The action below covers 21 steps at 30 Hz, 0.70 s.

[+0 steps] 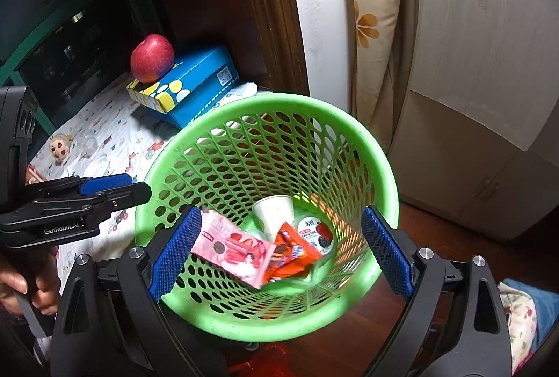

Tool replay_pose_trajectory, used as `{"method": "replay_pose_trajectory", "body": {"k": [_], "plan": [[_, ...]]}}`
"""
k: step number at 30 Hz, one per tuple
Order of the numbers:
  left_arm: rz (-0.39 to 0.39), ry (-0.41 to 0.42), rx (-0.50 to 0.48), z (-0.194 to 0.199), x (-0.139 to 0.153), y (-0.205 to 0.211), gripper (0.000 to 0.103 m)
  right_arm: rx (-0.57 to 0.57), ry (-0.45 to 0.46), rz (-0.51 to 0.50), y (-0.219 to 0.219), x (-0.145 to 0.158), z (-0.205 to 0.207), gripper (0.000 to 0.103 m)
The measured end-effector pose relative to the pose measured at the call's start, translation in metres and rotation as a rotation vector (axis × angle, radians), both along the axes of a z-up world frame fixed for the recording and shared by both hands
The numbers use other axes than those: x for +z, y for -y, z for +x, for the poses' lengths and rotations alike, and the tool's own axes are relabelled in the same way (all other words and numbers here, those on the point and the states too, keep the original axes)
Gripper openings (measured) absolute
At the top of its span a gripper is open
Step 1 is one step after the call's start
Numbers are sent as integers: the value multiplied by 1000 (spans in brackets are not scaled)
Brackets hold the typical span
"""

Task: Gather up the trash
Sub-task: 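Open both grippers to drop the wafer pack and clear lid into the basket, then move both open grippers back over the bed toward the remaining trash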

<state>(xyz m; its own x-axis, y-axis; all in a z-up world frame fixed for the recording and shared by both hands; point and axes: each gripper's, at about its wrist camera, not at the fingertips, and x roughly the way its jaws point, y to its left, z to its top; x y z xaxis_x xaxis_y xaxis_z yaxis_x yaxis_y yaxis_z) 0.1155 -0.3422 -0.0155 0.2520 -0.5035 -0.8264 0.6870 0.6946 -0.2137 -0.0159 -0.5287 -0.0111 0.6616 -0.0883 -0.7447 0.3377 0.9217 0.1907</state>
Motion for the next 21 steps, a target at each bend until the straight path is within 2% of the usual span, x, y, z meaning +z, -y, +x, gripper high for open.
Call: {"method": "replay_pose_trajectory", "body": {"k": [6, 21], "plan": [[-1, 44, 43, 0, 8, -19, 61, 16, 6, -4, -10, 4, 4, 92], [43, 147, 281, 30, 23, -111, 70, 170, 9, -18, -80, 9, 47, 92]]}}
